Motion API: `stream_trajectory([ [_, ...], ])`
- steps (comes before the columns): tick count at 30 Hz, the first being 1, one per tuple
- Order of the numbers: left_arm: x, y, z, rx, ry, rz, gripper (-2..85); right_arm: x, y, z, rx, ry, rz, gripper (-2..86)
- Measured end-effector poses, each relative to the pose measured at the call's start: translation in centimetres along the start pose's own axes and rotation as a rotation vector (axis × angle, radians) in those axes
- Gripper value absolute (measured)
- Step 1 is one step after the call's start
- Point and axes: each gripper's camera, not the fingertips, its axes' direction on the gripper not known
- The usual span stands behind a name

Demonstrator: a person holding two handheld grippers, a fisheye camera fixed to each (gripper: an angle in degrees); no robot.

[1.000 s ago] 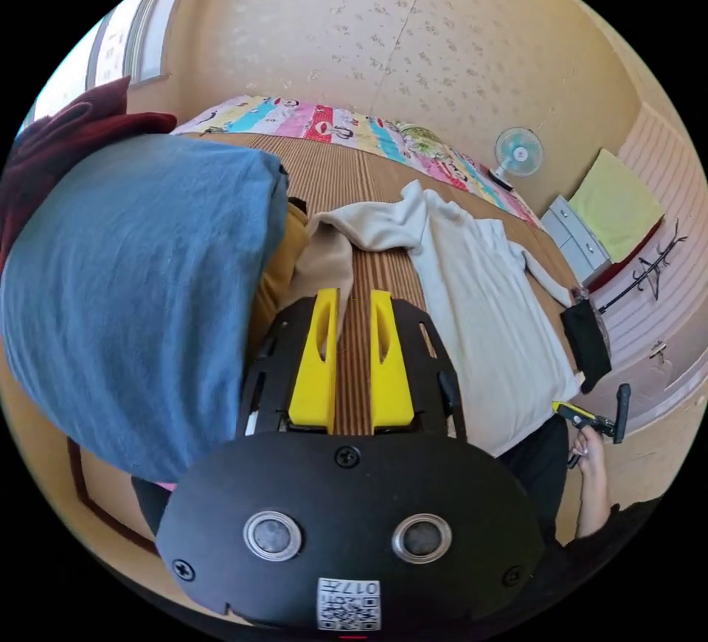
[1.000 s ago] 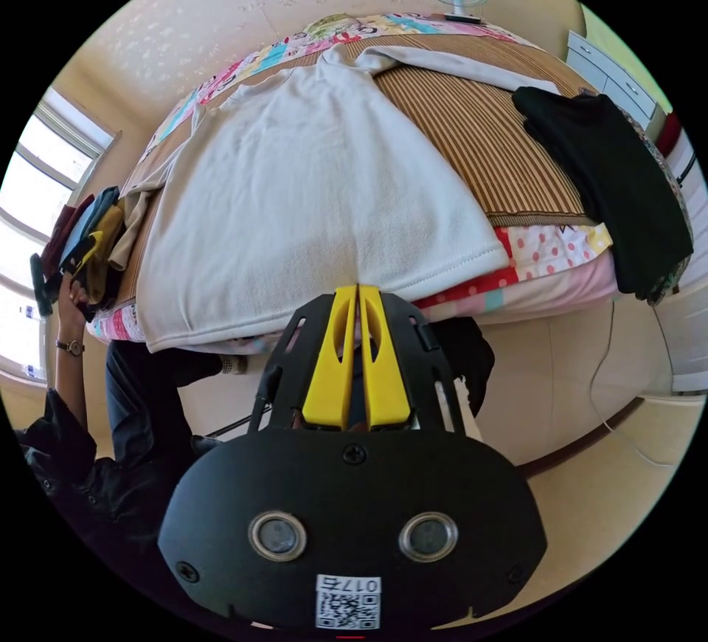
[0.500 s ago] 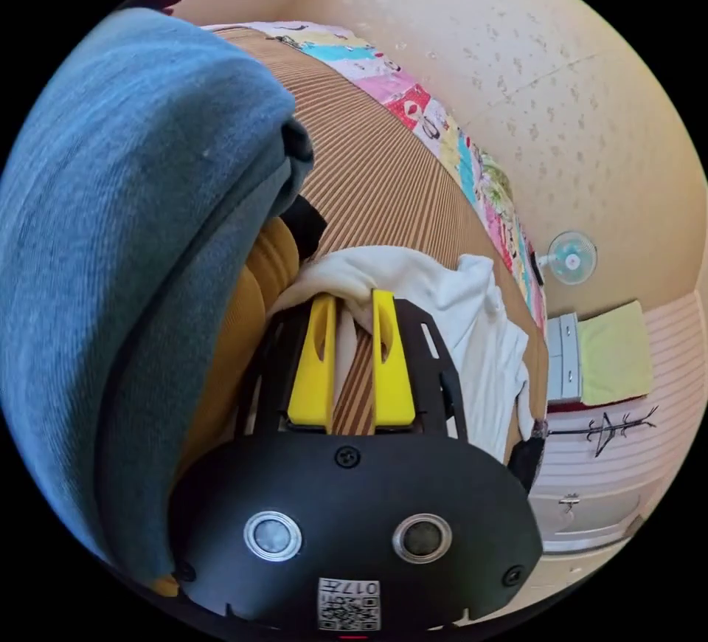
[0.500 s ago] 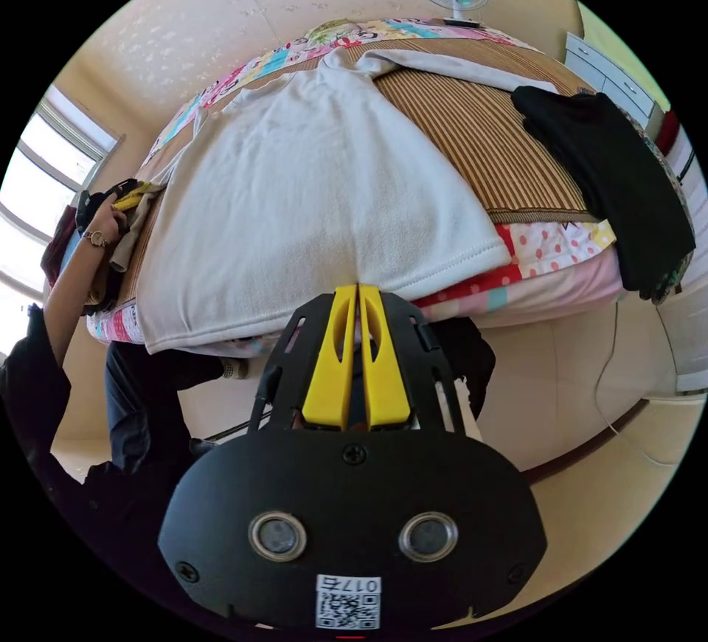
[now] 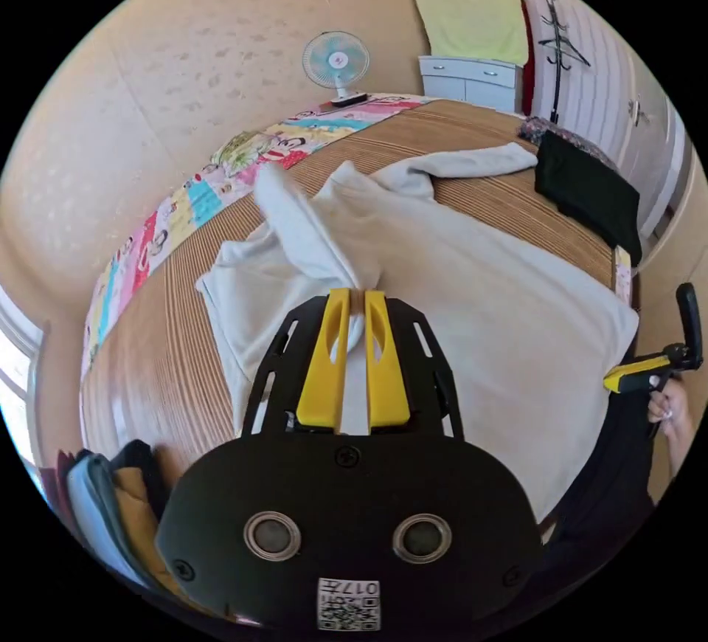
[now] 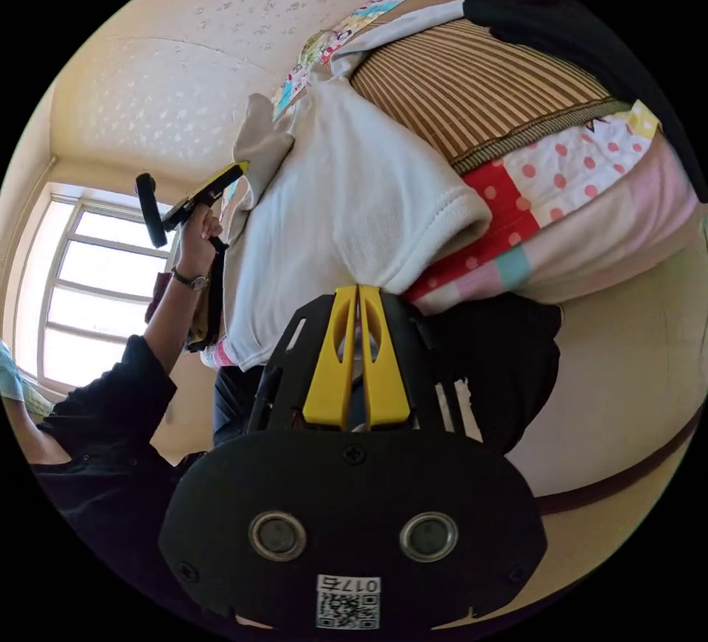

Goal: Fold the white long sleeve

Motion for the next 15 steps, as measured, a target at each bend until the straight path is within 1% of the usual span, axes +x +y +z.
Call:
stream_trajectory([
  [1,-1.7,2.7,-1.1,0.025,0.058,-0.072,3.6,0.1,0.1,-0.3,0.001,-0.008,0.003,0.5],
  [3,-4.1,7.4,-3.9,0.07,0.039,-0.19,3.2,0.2,0.1,-1.1,-0.005,-0.014,0.004,0.5],
  [5,-6.9,13.9,-7.9,0.108,-0.088,-0.334,5.1,-0.1,0.2,-1.7,-0.01,0.002,-0.003,0.5],
  [7,-8.3,18.3,-10.0,0.109,-0.157,-0.411,7.3,-0.7,0.6,-2.2,-0.008,0.034,-0.019,0.5],
  [9,-9.2,21.5,-10.1,0.045,-0.115,-0.446,8.6,-1.7,1.1,-2.7,-0.003,0.09,-0.042,0.4],
  [11,-9.7,24.5,-7.6,-0.13,-0.027,-0.476,9.3,-2.3,1.5,-2.9,-0.002,0.128,-0.05,0.4],
  [12,-9.7,25.1,-6.7,-0.175,-0.005,-0.477,9.4,-2.7,1.8,-3.1,-0.001,0.154,-0.054,0.4],
  [13,-9.4,26.2,-7.1,-0.115,-0.008,-0.463,8.6,-2.9,1.9,-3.2,0.0,0.168,-0.056,0.4],
  [15,-9.1,26.8,-6.8,-0.114,0.068,-0.436,5.2,-4.0,2.7,-3.5,0.007,0.24,-0.065,0.4],
])
